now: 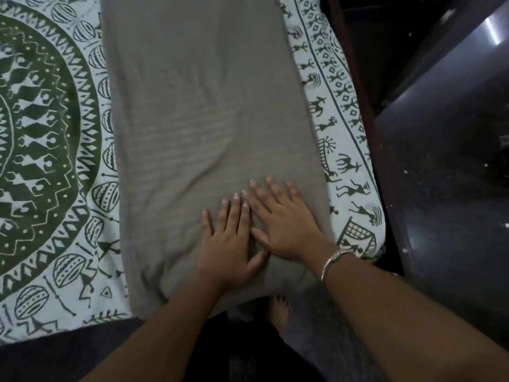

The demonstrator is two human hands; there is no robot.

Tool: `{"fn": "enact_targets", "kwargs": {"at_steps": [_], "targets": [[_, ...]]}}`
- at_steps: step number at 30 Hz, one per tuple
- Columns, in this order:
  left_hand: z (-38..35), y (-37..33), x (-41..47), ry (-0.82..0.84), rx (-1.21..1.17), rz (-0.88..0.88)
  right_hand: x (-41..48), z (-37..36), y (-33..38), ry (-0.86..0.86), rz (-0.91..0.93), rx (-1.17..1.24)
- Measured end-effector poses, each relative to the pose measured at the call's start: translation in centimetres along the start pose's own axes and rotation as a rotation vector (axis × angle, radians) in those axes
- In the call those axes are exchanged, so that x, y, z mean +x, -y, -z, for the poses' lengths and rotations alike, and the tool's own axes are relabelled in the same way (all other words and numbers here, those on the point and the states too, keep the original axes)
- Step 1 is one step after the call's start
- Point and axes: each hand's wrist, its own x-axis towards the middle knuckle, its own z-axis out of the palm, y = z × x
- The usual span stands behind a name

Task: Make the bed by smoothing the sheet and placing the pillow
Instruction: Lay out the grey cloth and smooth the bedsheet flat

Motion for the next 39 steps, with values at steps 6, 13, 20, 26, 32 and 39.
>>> {"fn": "enact_targets", "kwargs": {"at_steps": [6,13,20,26,32,39], "targets": [[0.5,0.5,-0.5,0.019,-0.026,0.144,-1.0,0.4,0.2,0.003,-0.299,0.023],[3.3,1.5,-0.1,0.182,-0.04,0.142,0.7,4.0,0.7,0.269,-0.262,-0.089],[12.9,0.4,-1.3,0.102,0.004,0.106,2.8,12.3,0.8,0.431,-0.176,0.145],[24.2,-1.5,-3.9,-0.062,0.085,0.094,1.7,23.7,2.5,0.147,-0.165,0.263],[36.3,-3.1,-7.6,-0.281,0.198,0.081,-0.8,37.5,3.1,-0.065,-0.13,0.139],[44.7,-2.8,-12.1,-0.462,0.172,0.02,-3.6,48.2,6.9,-0.235,-0.167,0.209]]}}
